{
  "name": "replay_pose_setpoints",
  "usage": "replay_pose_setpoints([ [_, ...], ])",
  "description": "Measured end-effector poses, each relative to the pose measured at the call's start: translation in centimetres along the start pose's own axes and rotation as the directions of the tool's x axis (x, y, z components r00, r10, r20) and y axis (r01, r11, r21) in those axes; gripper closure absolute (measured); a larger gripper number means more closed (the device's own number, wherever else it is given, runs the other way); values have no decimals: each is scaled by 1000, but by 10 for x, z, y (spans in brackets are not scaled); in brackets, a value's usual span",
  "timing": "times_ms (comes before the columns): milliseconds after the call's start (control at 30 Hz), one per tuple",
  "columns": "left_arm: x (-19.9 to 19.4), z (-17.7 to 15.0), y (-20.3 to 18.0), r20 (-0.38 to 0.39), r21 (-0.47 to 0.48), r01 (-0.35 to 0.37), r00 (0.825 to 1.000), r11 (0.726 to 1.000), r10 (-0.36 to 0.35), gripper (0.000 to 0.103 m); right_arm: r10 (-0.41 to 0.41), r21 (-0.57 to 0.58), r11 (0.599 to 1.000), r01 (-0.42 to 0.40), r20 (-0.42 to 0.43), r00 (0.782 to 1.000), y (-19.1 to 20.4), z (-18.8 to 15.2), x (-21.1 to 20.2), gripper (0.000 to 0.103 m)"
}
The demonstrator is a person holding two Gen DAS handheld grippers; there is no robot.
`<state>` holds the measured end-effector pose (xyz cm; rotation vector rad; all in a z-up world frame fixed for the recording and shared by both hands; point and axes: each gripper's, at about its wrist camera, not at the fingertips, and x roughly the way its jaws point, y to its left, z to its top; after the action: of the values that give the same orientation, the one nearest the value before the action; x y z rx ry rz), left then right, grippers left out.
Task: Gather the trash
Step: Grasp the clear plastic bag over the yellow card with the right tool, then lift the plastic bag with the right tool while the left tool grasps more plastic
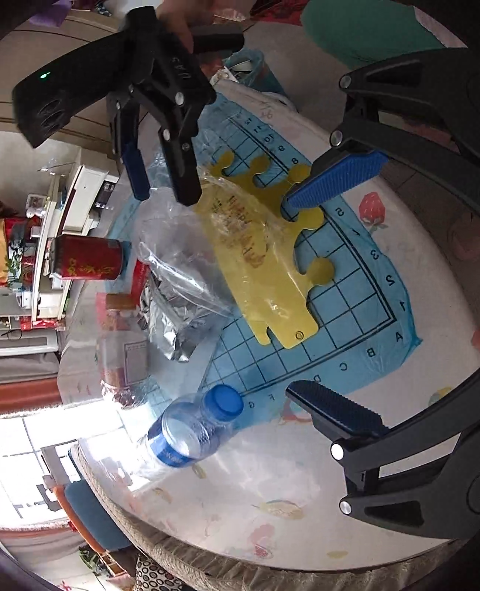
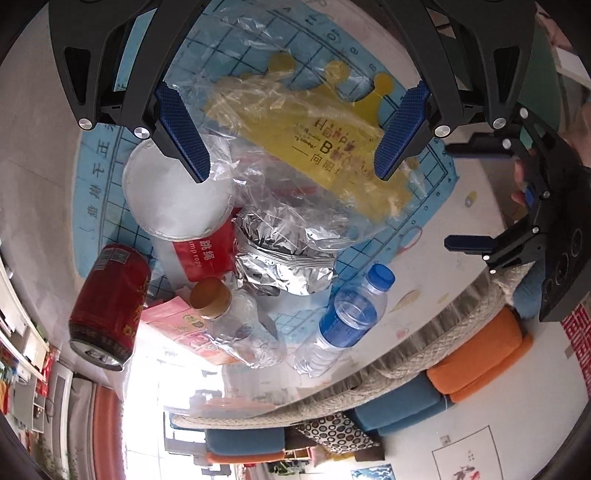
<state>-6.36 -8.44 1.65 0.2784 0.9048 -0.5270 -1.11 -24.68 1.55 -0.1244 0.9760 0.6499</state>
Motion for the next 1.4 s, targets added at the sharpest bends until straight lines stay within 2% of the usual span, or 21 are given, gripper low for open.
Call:
replay_pose_setpoints([
  [200, 28, -1, 4, -30, 17, 69, 997, 997, -69, 11, 40, -47, 998, -43, -67, 997, 0, -4, 19, 13],
  [367, 39, -6, 1, -52, 18, 121, 991, 993, -120, 11, 110, -65, 991, -118, -110, 988, -4, -11, 27, 13],
  [433, 39, -8, -6, -56, 68, 95, 994, 993, -91, 10, 122, -96, 986, -135, -128, 984, -1, -12, 29, 13],
  [500, 37, -8, -12, -52, 113, 86, 995, 990, -80, 10, 124, -127, 982, -142, -144, 982, 2, -11, 33, 13],
  [733, 42, 0, -17, -57, 131, 86, 995, 988, -80, 8, 109, -207, 968, -142, -163, 981, 9, -6, 46, 12],
  [900, 46, -1, -17, -38, 130, 95, 995, 987, -90, 9, 101, -328, 930, -163, -198, 975, 28, -13, 50, 12],
  [1033, 46, -3, -17, -20, 134, 98, 995, 986, -96, 11, 54, -401, 907, -128, -193, 980, 40, -18, 54, 13],
  [1100, 45, -2, -18, -14, 136, 101, 995, 985, -100, 16, 42, -411, 904, -115, -183, 982, 41, -17, 56, 18],
  [1167, 44, 0, -20, -6, 143, 105, 994, 984, -105, 26, 38, -408, 907, -107, -176, 984, 41, -14, 57, 27],
  [1233, 44, 3, -23, 0, 150, 112, 994, 982, -114, 42, 38, -408, 907, -107, -174, 984, 41, -12, 58, 34],
  [1300, 45, 5, -24, -3, 145, 119, 993, 982, -120, 44, 39, -408, 907, -105, -166, 985, 42, -10, 60, 40],
  [1400, 45, 7, -26, -12, 152, 116, 993, 982, -116, 52, 43, -381, 920, -96, -145, 989, 35, -4, 57, 61],
])
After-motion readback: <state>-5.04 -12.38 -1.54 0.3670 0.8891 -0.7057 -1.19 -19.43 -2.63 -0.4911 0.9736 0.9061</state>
